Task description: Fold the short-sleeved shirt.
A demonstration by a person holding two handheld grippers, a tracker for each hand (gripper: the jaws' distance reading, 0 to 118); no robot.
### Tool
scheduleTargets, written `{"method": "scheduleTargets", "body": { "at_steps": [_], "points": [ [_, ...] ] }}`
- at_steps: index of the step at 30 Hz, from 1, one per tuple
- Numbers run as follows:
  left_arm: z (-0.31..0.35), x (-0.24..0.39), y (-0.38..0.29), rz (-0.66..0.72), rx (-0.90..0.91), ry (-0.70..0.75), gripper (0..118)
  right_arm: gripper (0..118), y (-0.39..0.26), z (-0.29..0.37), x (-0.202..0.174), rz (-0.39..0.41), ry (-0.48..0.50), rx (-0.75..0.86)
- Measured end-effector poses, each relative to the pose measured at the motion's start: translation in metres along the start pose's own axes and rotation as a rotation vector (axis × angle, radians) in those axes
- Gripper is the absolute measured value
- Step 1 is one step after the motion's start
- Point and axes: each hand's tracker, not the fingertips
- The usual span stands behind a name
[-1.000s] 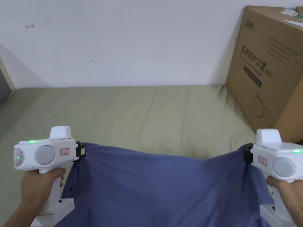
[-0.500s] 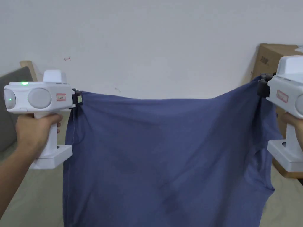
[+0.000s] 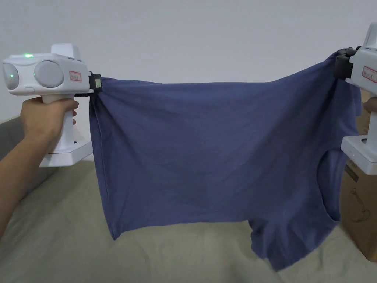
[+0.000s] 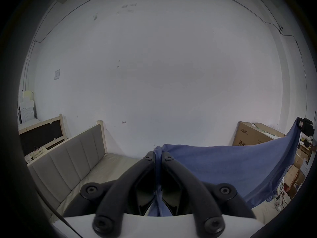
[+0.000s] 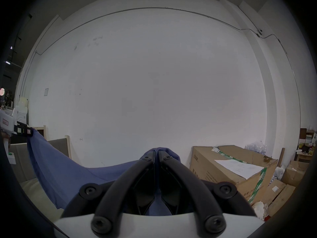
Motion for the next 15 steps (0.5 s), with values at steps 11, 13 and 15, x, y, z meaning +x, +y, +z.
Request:
{"method": "scheduleTargets", "body": {
  "at_steps": [11,13,15],
  "points": [
    [-0.096,0.007,-0.082,0.046,-0.130,-0.025,2,1,-0.104,-0.080,0.021,-0.068,0.009,-0.139],
    [-0.109,0.009,-0.106,0.035,-0.154,-0.032,2,1,-0.129,-0.084,0.022,-0.087,0.016,-0.172],
    [-0.113,0.015,-0.132,0.018,-0.181,-0.042,2,1,-0.156,-0.091,0.024,-0.089,0.016,-0.209]
  ]
}}
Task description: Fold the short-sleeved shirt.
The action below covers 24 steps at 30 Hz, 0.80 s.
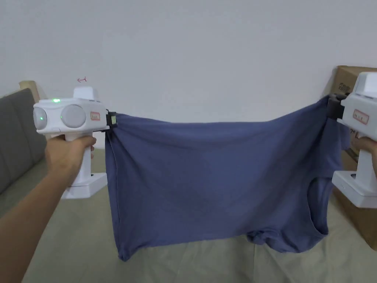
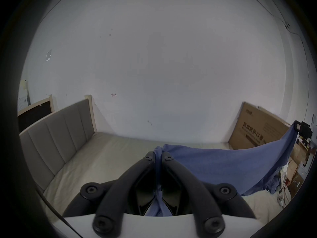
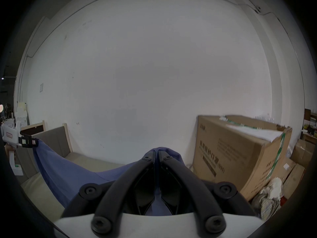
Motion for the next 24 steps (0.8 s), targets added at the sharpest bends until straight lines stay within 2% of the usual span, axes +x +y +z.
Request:
{"method": "scheduleTargets", "body": {
  "at_steps": [5,8,16,24],
  "points": [
    [-0.014,-0.001,-0.060,0.007,-0.074,-0.023,2,1,-0.069,-0.007,0.007,-0.027,0.016,-0.088],
    [-0.010,-0.005,-0.102,0.019,-0.128,-0.021,2,1,-0.112,0.001,0.011,-0.078,0.032,-0.150],
    [0.037,-0.019,-0.208,0.044,-0.291,-0.017,2,1,-0.211,0.096,-0.009,-0.140,0.079,-0.293],
    [0.112,-0.037,-0.302,0.037,-0.401,-0.026,2,1,-0.275,0.214,-0.021,-0.192,0.124,-0.377]
  ]
}}
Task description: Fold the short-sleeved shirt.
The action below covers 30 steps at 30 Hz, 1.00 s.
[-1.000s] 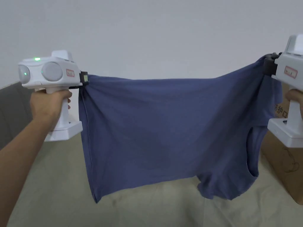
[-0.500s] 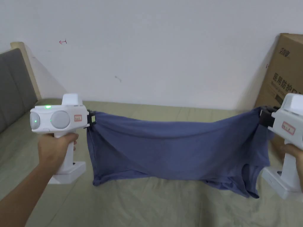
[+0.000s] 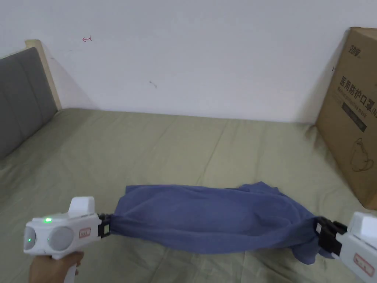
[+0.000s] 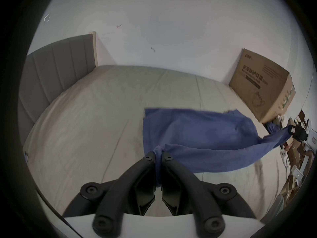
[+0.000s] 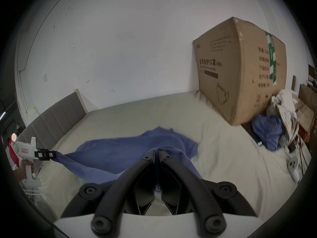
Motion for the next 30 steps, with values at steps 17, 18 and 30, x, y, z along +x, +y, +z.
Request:
{"method": "scheduleTargets", "body": {
  "at_steps": [17,18,30],
  "points": [
    [0.079,-0.022,-0.134,-0.023,-0.096,0.016,2,1,-0.132,0.141,0.000,-0.092,0.020,-0.148],
    [0.081,-0.025,-0.140,-0.031,-0.104,0.020,2,1,-0.136,0.144,0.000,-0.097,0.015,-0.153],
    [0.052,-0.024,-0.171,-0.022,-0.223,0.071,17,1,-0.172,0.086,0.008,-0.142,-0.213,-0.468]
  ]
}}
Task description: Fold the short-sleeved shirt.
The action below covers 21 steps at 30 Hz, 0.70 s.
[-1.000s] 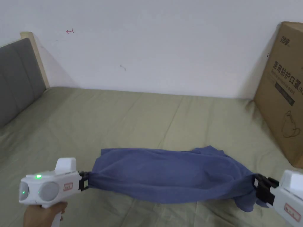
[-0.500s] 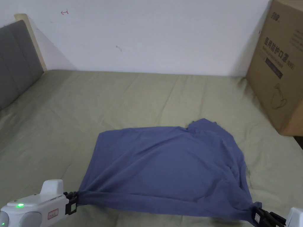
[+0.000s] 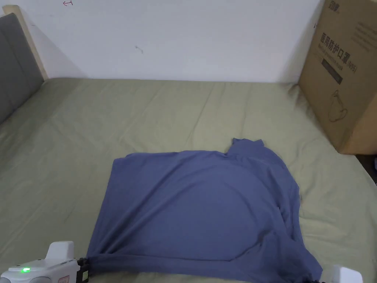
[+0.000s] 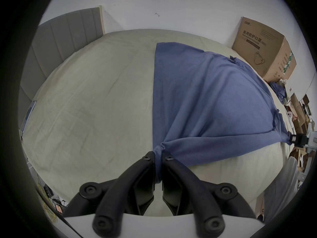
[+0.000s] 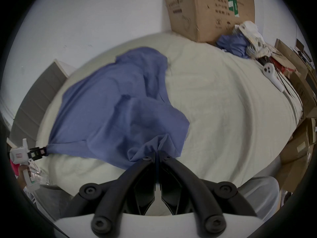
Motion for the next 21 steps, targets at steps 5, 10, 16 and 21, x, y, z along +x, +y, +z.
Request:
{"method": "scheduleTargets", "body": {
  "at_steps": [5,10,16,21],
  "points": [
    [0.012,0.009,0.002,-0.014,-0.025,0.074,83,39,0.005,0.003,-0.012,0.030,-0.037,-0.010],
    [0.062,0.024,0.027,0.021,0.152,0.018,91,79,0.032,0.046,-0.025,0.067,0.008,0.180],
    [0.124,0.055,0.063,-0.008,0.403,-0.009,91,80,0.069,0.119,-0.061,0.113,0.018,0.489],
    [0.142,0.078,0.075,-0.070,0.569,0.075,87,79,0.079,0.149,-0.083,0.176,-0.020,0.670]
  ]
}}
